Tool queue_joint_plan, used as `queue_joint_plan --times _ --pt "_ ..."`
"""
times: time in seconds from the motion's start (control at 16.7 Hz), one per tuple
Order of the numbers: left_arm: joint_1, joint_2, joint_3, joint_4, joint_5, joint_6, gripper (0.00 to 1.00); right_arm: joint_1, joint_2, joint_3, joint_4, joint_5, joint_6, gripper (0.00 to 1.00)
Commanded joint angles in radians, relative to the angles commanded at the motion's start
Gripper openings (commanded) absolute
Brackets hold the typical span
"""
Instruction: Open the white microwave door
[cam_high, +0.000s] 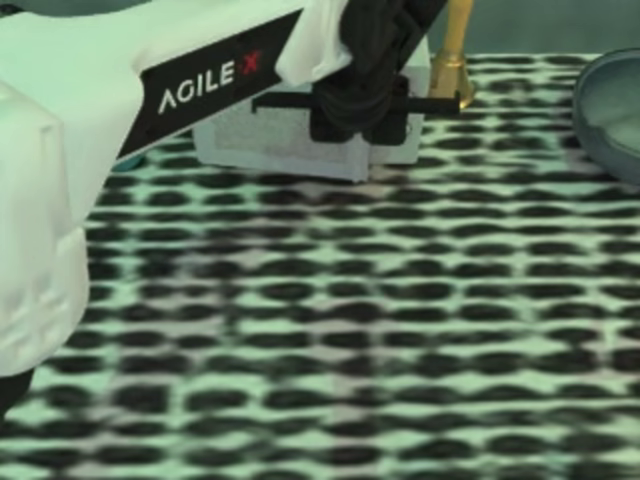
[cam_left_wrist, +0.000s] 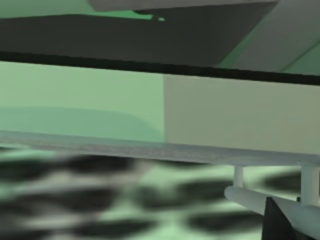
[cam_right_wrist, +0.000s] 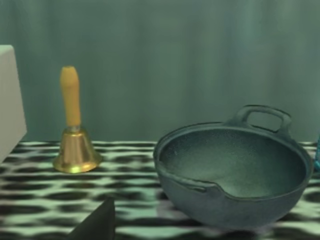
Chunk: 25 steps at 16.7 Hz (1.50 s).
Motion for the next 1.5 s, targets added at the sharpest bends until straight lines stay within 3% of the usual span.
queue_joint_plan --times 1.5 --pt "0.003 -0.042 -0.069 0.038 0.018 0.04 0.0 0.0 0.0 0.0 0.0 0.0 0.0 1.0"
